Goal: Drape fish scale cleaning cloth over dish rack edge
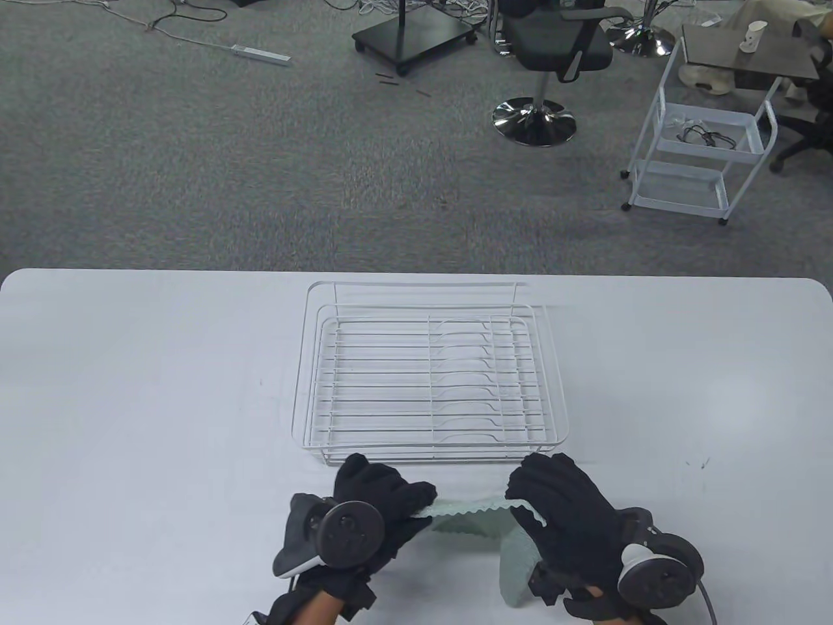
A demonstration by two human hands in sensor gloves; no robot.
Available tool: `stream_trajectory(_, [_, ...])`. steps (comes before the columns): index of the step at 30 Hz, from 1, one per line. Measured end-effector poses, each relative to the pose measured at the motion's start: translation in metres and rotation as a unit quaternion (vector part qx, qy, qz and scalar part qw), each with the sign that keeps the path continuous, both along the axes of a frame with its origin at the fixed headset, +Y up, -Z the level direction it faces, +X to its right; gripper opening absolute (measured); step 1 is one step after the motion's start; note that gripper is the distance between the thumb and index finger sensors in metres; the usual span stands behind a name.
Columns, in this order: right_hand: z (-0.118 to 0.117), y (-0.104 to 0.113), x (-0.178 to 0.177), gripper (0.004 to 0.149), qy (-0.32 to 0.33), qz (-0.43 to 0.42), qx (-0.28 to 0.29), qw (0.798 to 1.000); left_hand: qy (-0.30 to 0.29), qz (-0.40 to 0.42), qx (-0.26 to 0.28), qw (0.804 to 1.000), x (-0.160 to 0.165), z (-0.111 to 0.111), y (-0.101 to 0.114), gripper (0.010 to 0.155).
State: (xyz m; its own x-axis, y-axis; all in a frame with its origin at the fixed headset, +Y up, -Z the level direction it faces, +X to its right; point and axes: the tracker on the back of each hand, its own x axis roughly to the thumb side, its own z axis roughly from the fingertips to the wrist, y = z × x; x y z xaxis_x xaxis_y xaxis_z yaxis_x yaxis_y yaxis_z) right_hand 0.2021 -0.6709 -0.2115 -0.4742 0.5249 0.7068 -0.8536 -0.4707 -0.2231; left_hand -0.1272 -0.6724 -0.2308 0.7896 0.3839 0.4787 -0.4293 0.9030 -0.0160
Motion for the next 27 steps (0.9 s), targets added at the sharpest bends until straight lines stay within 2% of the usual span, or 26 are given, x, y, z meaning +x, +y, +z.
stream_trajectory(4, [-0.003, -0.004, 0.004, 0.038, 0.002, 0.006, -0.032, 0.999, 0.009, 0.062, -0.004, 0.998, -0.033, -0.002, 0.012, 0.044])
stream_trajectory(8, [0.000, 0.002, 0.004, 0.038, 0.039, -0.058, -0.072, 0.995, 0.010, 0.083, 0.041, 0.996, -0.048, 0.017, 0.042, 0.044])
stream_trajectory(10, [0.002, 0.014, 0.006, 0.038, 0.037, -0.065, -0.087, 0.993, 0.027, 0.040, 0.091, 0.995, -0.045, 0.028, 0.061, 0.045])
stream_trajectory(12, [-0.006, 0.030, 0.007, 0.037, 0.011, -0.031, -0.132, 0.991, 0.039, 0.005, 0.121, 0.992, -0.042, 0.024, 0.077, 0.044])
stream_trajectory(14, [-0.021, 0.042, 0.007, 0.036, -0.039, 0.022, -0.140, 0.989, 0.040, -0.018, 0.104, 0.994, -0.037, 0.009, 0.087, 0.045])
stream_trajectory(17, [-0.059, 0.050, 0.003, 0.035, -0.089, 0.102, -0.187, 0.973, 0.057, -0.071, 0.087, 0.992, -0.030, -0.028, 0.089, 0.044])
stream_trajectory(21, [-0.107, 0.042, -0.010, 0.034, -0.122, 0.156, -0.220, 0.955, 0.070, -0.131, 0.034, 0.988, -0.026, -0.076, 0.072, 0.044])
stream_trajectory(25, [-0.158, 0.033, -0.024, 0.034, -0.143, 0.234, -0.264, 0.925, 0.084, -0.148, -0.007, 0.985, -0.026, -0.122, 0.053, 0.043])
stream_trajectory(27, [-0.178, 0.030, -0.030, 0.034, -0.143, 0.252, -0.273, 0.917, 0.090, -0.153, -0.019, 0.984, -0.027, -0.139, 0.047, 0.044])
